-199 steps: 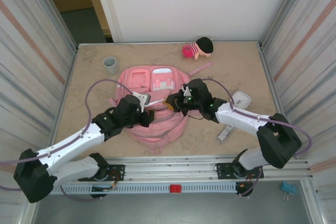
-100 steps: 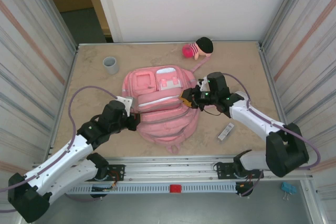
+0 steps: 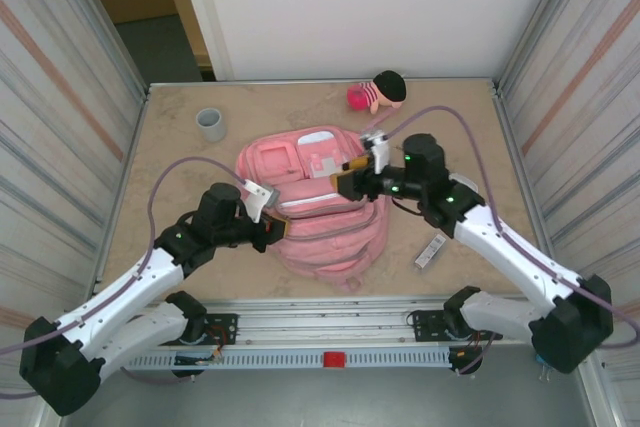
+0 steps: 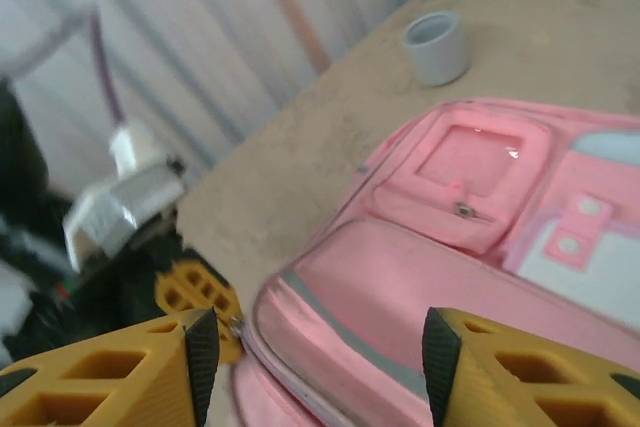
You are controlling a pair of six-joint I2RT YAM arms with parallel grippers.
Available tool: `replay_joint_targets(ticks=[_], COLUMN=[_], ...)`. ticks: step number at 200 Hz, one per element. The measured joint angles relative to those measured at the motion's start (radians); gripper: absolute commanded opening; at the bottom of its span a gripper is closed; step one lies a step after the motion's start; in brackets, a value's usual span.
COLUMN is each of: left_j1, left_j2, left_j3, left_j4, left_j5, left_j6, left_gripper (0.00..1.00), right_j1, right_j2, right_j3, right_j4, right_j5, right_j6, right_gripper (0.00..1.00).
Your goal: Pack books, pencil case, and school supplies into a backpack
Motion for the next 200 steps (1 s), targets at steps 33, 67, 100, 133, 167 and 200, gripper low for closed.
replay_joint_targets(ticks=[33, 67, 100, 133, 167, 200], left_j1=[0.0, 0.0, 0.0, 0.0, 0.0, 0.005], left_j2=[0.004, 0.005, 0.005, 0.005, 0.005, 0.004], left_j3=[0.006, 0.008, 0.008, 0.01, 0.027, 0.034], left_j4=[0.009, 0.013, 0.015, 0.018, -0.001, -0.037], left_j5=[0.029, 0.037, 0.034, 0.033, -0.008, -0.043], left_j6=[0.014, 0.017, 0.016, 0.016, 0.016, 0.017], left_gripper=[0.0, 0.0, 0.0, 0.0, 0.0, 0.0], right_j1=[0.111, 0.145, 0.166, 0.172, 0.178, 0.177], right_j2=[0.161, 0.259, 0.32, 0.363, 0.369, 0.367], right_j3=[0.088, 0.123, 0.159, 0.199, 0.216, 0.216], right_j4=[-0.05, -0.108, -0.171, -0.229, -0.28, -0.3], right_j5=[-0.027, -0.053, -0.064, -0.06, -0.052, -0.048], right_j6=[-0.291, -0.495, -0.621, -0.707, -0.78, -0.837], right_gripper=[0.56, 0.56, 0.54, 0.4, 0.11, 0.0])
